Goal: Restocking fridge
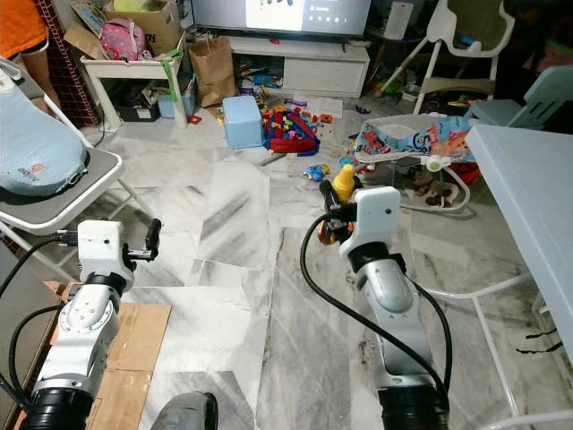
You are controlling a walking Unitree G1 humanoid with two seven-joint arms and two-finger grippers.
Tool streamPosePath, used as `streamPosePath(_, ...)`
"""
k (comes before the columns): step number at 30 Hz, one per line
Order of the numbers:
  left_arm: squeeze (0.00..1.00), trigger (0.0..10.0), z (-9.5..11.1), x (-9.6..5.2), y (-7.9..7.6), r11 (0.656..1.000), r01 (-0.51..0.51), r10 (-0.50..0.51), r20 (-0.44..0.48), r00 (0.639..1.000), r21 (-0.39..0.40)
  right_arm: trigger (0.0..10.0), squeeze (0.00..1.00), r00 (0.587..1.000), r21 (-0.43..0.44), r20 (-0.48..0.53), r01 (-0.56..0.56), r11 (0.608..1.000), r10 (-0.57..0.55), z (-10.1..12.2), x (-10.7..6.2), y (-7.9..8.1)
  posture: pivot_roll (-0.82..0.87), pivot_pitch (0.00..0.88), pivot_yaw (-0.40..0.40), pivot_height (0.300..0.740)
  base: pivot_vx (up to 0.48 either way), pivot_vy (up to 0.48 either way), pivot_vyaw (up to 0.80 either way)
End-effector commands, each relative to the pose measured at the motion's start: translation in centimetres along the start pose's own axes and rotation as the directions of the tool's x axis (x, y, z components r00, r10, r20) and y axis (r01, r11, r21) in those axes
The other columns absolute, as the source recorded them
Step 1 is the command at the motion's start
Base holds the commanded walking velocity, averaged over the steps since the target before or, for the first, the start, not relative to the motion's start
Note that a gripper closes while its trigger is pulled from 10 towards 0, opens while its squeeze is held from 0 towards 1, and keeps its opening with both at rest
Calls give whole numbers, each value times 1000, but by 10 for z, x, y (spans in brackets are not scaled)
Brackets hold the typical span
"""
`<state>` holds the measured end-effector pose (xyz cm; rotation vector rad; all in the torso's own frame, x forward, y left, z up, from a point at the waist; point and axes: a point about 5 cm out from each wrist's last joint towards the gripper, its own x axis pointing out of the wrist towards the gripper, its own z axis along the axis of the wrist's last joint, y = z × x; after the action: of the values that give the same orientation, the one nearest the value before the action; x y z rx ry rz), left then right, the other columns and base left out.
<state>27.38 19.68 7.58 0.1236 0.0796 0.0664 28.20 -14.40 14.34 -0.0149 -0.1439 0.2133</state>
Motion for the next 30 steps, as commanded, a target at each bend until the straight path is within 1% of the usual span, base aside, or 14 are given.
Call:
streamPosePath(1,0,10000,2,-2,-1,1000,-3,3,13,1000,-13,10000,0,1000,-15,29,-1,1000,1,6,5,-2,72,0,-90,740,0,0,0)
streamPosePath(6,0,10000,1,-1,-3,1000,4,-4,1,1000,-14,10000,0,999,-21,29,17,1000,-17,6,7,-6,65,0,-84,740,0,0,0)
streamPosePath(9,0,10000,2,1,-2,1000,12,-12,5,1000,-13,10000,0,999,-25,25,45,999,-44,4,1,-10,52,0,-66,740,0,0,0)
streamPosePath(10,0,10000,3,3,-3,1000,22,-22,8,1000,-6,10000,0,998,-32,20,56,998,-55,3,-4,-12,44,0,-54,740,0,0,0)
streamPosePath(13,0,10000,7,7,-8,999,44,-44,27,999,9,10000,0,997,-39,17,72,997,-72,2,-7,-16,42,0,-47,740,0,0,0)
streamPosePath(15,0,10000,9,9,-8,999,32,-32,25,999,11,10000,0,997,-41,21,75,996,-75,4,-5,-18,40,0,-46,740,0,0,0)
streamPosePath(17,0,10000,10,11,-8,1000,25,-25,25,999,2,10000,0,996,-35,36,82,996,-81,8,1,-19,44,0,-48,740,0,0,0)
streamPosePath(20,0,10000,12,10,-10,1000,18,-18,35,999,2,10000,0,997,-55,50,61,997,-58,11,6,-18,51,0,-52,740,0,0,0)
streamPosePath(22,0,10000,11,9,-9,1000,16,-16,24,1000,-1,10000,0,998,-82,54,40,996,-36,11,9,-12,62,0,-54,740,0,0,800)
streamPosePath(27,0,10000,12,7,-7,1000,13,-14,30,999,10,10000,0,998,-55,58,29,998,-25,11,11,-5,70,0,-55,740,0,0,800)
streamPosePath(30,0,10000,13,8,-3,999,-8,7,37,999,34,10000,0,998,-54,62,18,998,-15,12,13,-1,80,0,-53,740,0,0,800)
